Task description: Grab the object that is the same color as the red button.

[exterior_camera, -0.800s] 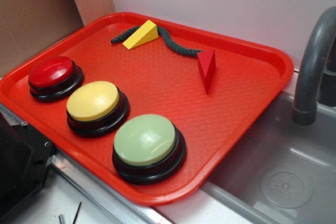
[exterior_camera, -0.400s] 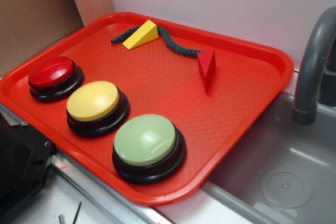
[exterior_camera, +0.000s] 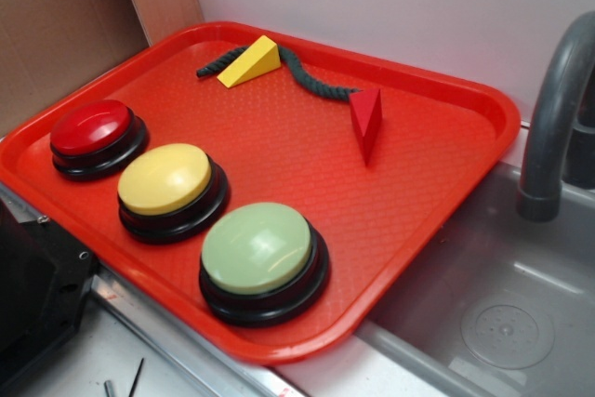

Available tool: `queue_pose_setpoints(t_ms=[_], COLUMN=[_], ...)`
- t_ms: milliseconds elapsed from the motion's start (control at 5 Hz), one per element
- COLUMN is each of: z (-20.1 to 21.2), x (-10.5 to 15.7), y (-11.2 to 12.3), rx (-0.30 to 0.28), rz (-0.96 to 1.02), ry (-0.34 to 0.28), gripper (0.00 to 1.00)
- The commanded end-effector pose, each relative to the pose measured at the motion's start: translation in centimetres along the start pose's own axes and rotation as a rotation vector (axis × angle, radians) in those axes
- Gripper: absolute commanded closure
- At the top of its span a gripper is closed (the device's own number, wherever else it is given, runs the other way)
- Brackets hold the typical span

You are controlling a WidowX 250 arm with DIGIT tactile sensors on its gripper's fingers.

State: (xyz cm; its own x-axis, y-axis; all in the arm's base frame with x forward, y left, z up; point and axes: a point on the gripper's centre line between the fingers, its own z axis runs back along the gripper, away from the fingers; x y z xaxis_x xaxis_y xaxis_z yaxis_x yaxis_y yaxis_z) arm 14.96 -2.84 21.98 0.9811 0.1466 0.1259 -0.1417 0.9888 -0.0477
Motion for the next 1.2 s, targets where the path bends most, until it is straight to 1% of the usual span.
queue_pose_setpoints(t_ms=[0,200,400,600,800,1000], z=[-4.7,-7.1,-10.0,-12.7,-15.8,-18.1], x=[4.8,7.5,9.1,10.8,12.5,14.1], y=[-3.2,-4.8,-6.9,-7.8,-8.7,-8.5], rx=[0.006,-0.065,-0.086,-0.085,-0.107,-0.065], rz=[0.333,0.394,0.488,0.537,0.554,0.585], ry=[-0.102,-0.101,-0.111,-0.099,-0.052,-0.058], gripper=[0.00,0.00,0.00,0.00,0.00,0.00])
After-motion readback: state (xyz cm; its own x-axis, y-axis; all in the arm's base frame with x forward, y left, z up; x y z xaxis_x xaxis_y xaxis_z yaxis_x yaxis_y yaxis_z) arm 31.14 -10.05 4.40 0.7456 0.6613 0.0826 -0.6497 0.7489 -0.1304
